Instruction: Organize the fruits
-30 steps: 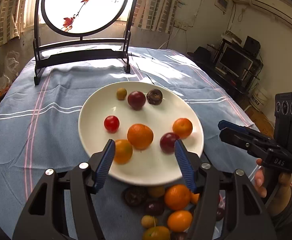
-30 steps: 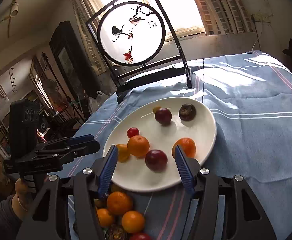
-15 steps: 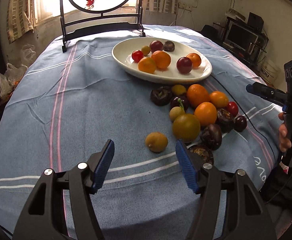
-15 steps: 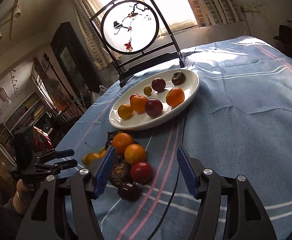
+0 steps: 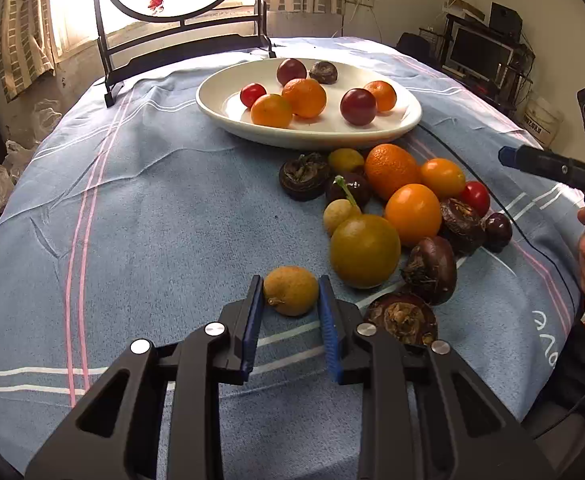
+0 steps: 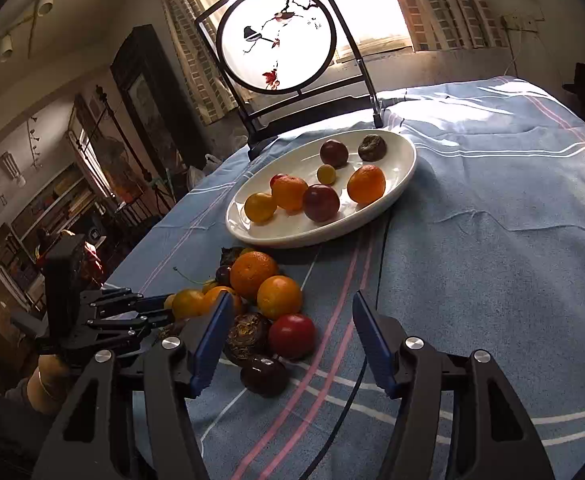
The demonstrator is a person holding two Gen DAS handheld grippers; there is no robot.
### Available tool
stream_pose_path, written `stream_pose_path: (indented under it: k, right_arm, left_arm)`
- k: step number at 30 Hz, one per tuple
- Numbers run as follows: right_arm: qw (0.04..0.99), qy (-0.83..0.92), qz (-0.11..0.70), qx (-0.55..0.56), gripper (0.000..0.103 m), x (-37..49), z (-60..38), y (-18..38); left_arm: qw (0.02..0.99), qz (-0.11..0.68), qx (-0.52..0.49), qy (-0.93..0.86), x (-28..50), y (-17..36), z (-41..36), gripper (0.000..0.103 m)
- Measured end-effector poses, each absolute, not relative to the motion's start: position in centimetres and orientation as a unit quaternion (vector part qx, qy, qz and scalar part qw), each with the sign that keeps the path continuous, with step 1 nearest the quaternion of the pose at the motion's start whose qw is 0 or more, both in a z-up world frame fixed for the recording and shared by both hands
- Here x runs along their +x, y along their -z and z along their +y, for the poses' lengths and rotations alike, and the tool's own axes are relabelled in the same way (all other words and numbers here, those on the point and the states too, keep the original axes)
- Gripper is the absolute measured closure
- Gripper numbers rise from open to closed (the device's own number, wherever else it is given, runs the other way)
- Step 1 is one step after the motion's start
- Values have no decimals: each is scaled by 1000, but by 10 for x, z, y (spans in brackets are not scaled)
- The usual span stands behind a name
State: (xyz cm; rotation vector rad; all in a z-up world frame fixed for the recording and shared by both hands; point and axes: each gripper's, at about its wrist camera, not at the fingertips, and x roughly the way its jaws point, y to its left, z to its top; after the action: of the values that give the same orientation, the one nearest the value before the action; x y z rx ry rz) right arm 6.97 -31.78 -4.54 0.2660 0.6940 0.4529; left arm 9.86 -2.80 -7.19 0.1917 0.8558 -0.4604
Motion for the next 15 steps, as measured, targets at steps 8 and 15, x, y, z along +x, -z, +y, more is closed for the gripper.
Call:
stream_pose_path:
  k: [8, 15]
  right_arm:
    - [890, -232, 386, 72, 43, 52, -282, 58]
    - [882, -214, 414, 67, 73, 56, -275, 72]
  left_arm:
    - [889, 395, 45, 226, 80, 61, -14, 77]
    - [889, 398, 36, 225, 74, 60, -10, 77]
